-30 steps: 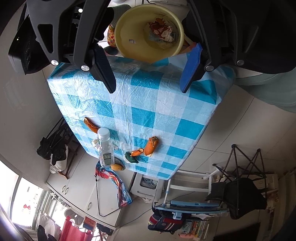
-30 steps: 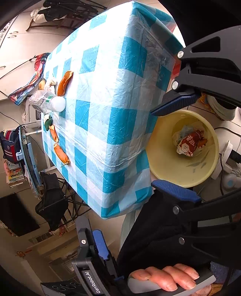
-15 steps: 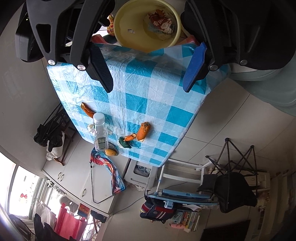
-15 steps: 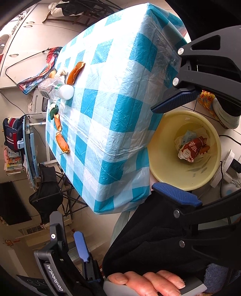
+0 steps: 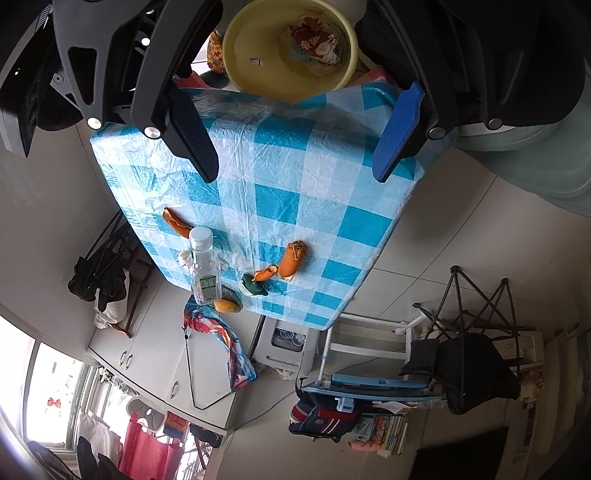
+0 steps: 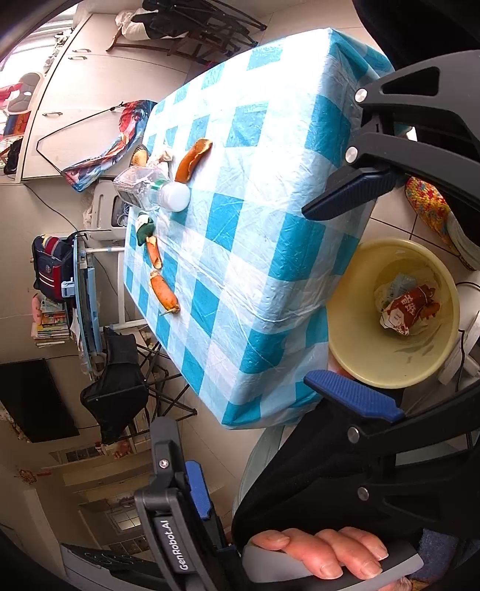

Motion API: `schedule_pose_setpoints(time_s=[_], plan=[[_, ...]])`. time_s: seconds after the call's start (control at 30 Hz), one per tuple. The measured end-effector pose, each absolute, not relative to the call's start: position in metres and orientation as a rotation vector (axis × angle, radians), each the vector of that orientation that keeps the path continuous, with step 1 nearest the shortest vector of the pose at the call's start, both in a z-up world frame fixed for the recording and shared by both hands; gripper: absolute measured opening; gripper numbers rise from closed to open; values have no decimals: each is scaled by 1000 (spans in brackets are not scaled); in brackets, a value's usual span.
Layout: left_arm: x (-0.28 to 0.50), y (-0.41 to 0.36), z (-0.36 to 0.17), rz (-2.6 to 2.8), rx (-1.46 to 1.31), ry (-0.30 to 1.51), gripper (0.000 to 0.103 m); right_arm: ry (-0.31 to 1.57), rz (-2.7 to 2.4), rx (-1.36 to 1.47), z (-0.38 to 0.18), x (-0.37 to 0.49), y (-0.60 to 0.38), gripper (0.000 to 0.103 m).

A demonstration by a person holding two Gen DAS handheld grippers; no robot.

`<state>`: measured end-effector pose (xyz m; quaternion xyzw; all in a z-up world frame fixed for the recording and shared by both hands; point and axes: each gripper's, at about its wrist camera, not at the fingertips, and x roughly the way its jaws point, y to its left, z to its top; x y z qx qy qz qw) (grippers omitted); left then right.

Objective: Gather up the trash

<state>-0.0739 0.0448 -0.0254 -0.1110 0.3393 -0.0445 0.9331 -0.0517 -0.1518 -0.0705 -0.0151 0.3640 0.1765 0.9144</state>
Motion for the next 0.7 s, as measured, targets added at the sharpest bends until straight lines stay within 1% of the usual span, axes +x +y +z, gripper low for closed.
schedule_pose_setpoints(time_s=[0.43,0.7], plan=[[-44,34,-25,-79,-173,762,83,739,352,-111,-66,12,-164,80],[-19,21,-27,-114,-150,801,84,786,340,-213,-67,52,-173,80]])
